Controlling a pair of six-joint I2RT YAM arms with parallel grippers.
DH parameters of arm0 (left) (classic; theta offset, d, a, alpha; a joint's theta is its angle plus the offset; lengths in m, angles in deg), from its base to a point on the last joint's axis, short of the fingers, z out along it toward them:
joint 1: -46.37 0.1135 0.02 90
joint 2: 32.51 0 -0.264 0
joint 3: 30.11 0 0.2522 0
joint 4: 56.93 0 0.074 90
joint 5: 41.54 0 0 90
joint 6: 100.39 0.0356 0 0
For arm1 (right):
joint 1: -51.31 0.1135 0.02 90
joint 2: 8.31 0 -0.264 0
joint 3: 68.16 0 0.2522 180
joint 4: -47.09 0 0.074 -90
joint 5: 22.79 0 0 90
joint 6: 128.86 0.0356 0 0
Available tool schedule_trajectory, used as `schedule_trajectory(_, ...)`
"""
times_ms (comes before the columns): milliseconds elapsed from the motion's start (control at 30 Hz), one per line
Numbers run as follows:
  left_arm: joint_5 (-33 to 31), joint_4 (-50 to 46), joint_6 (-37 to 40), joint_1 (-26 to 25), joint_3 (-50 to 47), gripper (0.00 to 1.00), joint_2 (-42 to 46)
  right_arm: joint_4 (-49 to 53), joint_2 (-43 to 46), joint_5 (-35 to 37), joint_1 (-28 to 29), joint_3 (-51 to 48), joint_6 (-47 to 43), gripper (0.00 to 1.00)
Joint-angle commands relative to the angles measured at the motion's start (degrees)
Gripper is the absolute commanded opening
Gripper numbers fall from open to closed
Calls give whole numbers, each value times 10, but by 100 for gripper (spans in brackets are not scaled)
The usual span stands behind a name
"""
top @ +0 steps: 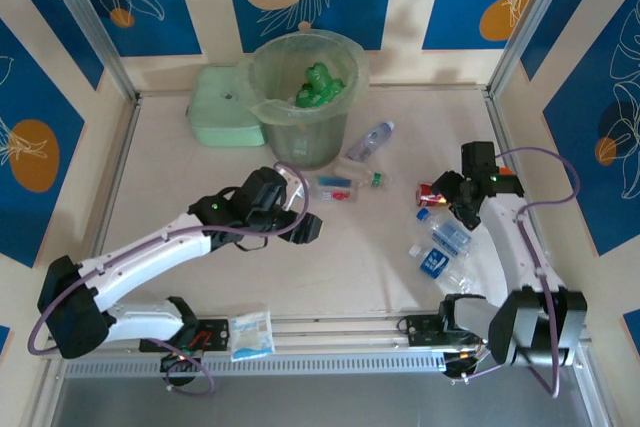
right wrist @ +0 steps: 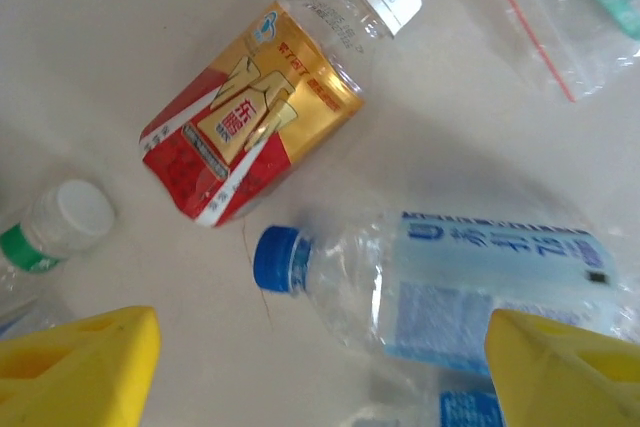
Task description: Put the plastic bottles in the bin
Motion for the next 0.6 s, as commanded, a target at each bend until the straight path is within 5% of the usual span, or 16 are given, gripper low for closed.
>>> schedule_trajectory(0,-30,28,-40,-4,-21,83,40,-60,-47,-24,-3,8,24,85)
schedule_trajectory(567,-34,21,-55,-8,-61,81,69,-53,-281,17,10,154,133,85)
